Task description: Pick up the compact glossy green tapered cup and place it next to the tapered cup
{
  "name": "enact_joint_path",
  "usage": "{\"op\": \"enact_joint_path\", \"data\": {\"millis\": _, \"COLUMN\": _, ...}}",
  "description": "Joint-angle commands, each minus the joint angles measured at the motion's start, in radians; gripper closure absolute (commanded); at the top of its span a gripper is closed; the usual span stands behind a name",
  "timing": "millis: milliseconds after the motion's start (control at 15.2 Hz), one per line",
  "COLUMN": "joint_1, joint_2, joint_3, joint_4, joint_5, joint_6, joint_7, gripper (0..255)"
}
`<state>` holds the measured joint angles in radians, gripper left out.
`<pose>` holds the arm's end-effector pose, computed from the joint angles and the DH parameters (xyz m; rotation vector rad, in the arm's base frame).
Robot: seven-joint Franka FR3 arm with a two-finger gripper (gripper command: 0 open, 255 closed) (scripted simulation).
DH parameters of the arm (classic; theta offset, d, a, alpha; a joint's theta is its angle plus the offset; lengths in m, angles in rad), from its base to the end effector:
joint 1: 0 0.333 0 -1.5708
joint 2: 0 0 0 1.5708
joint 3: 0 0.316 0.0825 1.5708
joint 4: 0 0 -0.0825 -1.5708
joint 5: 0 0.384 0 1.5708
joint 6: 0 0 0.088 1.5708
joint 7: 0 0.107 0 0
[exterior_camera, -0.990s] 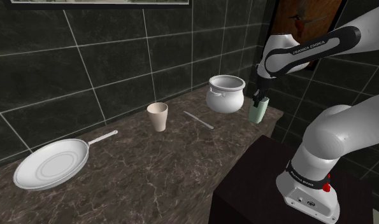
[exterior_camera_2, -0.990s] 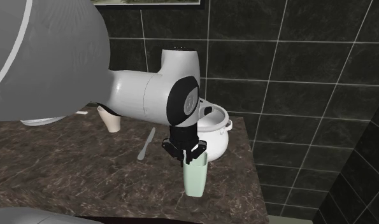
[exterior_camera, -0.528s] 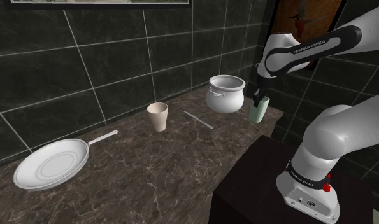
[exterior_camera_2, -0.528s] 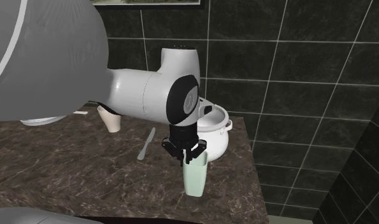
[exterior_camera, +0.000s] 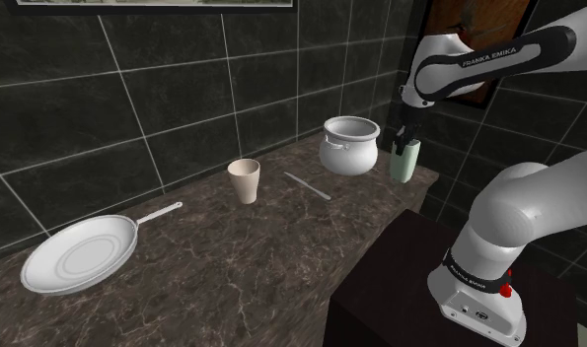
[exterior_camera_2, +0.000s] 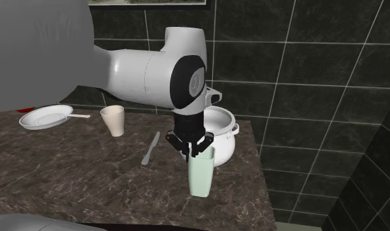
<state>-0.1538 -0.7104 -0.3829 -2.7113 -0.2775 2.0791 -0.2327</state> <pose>0.2905 -0.1818 0.4244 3.1187 -0.1462 0.0834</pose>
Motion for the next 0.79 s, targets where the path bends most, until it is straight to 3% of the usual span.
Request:
{"op": "enact_joint_path", "data": {"millis": 0, "joint_1": 0.001, "joint_2": -0.013, "joint_3": 0.008, "joint_4": 0.018, "joint_5": 0.005, "joint_6": -0.032, "joint_7": 0.001, "gripper": 255}}
{"op": "enact_joint_path", "data": {"millis": 726, "joint_1": 0.012, "joint_2": -0.047, "joint_3": 0.043, "joint_4": 0.145, "joint_5": 0.035, "joint_6": -0.192, "joint_7": -0.004, "gripper": 255}}
